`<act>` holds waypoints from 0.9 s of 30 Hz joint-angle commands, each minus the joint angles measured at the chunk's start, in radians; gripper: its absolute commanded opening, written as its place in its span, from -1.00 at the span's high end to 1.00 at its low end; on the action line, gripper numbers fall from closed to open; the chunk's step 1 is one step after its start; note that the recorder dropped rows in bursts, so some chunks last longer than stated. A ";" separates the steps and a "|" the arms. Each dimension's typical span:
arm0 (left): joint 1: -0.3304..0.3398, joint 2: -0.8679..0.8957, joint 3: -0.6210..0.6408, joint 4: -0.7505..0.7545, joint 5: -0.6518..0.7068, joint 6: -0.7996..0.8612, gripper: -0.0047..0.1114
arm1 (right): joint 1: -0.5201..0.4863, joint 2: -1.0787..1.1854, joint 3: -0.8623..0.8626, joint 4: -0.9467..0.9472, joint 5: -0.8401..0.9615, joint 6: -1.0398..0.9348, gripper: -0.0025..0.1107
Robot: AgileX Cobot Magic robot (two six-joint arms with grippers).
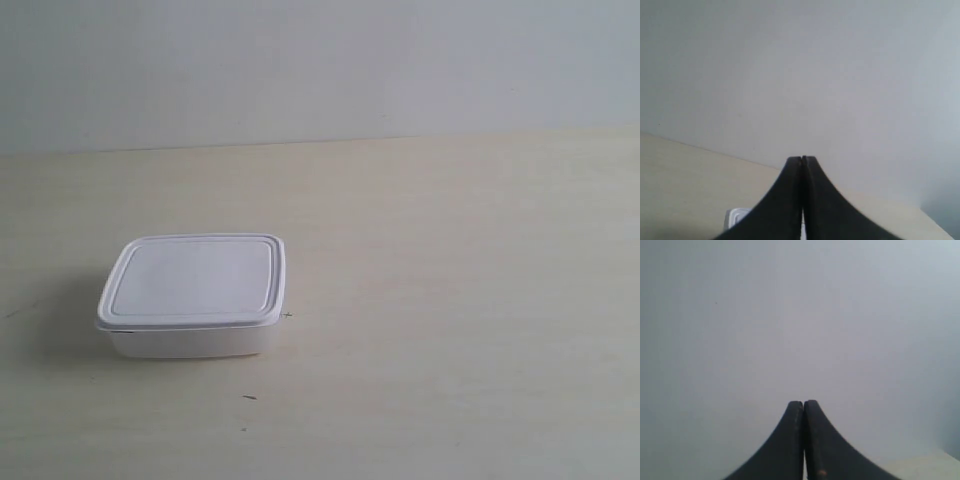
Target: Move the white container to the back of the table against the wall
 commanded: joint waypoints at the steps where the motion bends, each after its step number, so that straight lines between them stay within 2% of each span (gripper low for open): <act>1: 0.001 -0.006 -0.001 -0.015 -0.024 -0.067 0.92 | -0.006 -0.006 0.004 -0.001 -0.014 0.048 0.96; 4: 0.001 -0.006 -0.001 -0.025 -0.029 -0.164 0.92 | -0.006 -0.006 0.004 -0.001 -0.003 0.118 0.96; 8: 0.001 -0.006 -0.001 -0.025 -0.008 -0.159 0.92 | -0.006 -0.006 0.004 -0.003 -0.005 0.248 0.96; 18: 0.001 -0.006 -0.042 -0.025 0.020 -0.077 0.92 | -0.006 -0.006 0.004 -0.002 -0.019 0.352 0.96; 20: 0.001 -0.001 -0.084 -0.023 0.114 -0.071 0.92 | -0.006 -0.006 0.004 -0.002 0.035 0.377 0.96; 22: 0.001 0.053 -0.152 -0.001 0.256 -0.071 0.92 | -0.006 -0.003 -0.049 -0.002 0.243 0.377 0.96; 23: 0.001 0.097 -0.194 0.018 0.332 -0.071 0.92 | -0.006 0.013 -0.088 -0.002 0.336 0.377 0.96; 27: 0.001 0.346 -0.382 0.110 0.639 -0.125 0.92 | -0.006 0.137 -0.221 -0.005 0.485 0.348 0.96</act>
